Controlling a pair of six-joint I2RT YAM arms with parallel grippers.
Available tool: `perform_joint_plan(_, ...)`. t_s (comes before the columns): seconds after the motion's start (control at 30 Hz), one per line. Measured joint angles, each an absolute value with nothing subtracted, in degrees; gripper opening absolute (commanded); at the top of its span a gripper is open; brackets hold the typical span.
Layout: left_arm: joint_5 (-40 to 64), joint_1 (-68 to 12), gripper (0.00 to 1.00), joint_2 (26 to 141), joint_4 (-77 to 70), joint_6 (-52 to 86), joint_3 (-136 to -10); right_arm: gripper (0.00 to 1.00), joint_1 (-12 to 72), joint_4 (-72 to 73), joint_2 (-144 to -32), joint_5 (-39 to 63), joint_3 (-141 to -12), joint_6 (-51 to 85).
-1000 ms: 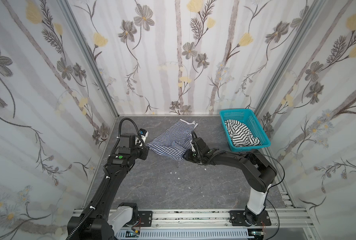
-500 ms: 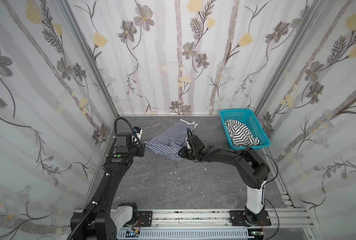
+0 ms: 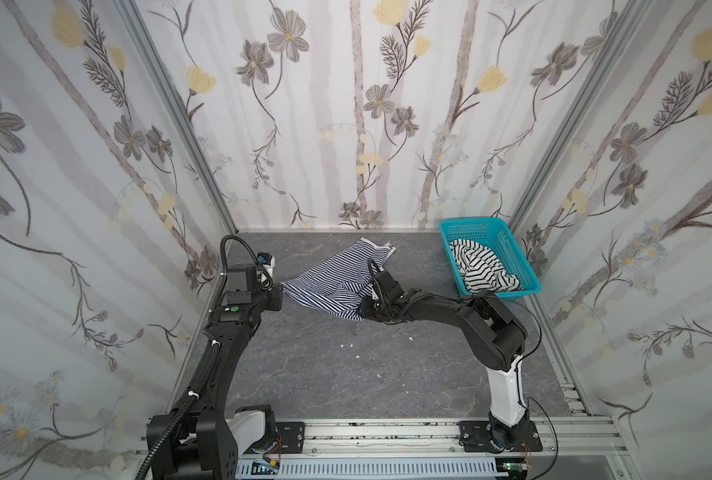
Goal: Fold and stack tank tops
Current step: Smooth out the tank top at the center of the table.
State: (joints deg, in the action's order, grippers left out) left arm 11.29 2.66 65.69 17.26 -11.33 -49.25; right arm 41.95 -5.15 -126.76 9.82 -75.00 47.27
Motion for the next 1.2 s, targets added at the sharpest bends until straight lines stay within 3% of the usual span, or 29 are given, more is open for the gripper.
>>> perform_joint_plan(0.47, 20.1, 1.1, 0.00, 68.2, 17.0, -10.0, -53.5, 0.41, 33.3, -22.1, -124.0, -2.6, -81.1, 40.0)
perform_joint_plan(0.63, 20.6, 0.3, 0.00, 70.2, 16.8, -10.0, -54.5, 0.42, 37.0, -23.1, -117.6, -6.2, -80.4, 39.5)
perform_joint_plan(0.8, 20.7, 0.0, 0.00, 72.4, 16.5, -10.1, -54.9, 0.42, 42.9, -21.8, -114.8, -3.3, -75.7, 41.7)
perform_joint_plan(1.2, 20.6, 0.0, 0.00, 75.0, 15.3, -10.1, -54.8, 0.42, 50.2, -10.7, -120.4, 5.1, -71.8, 56.1)
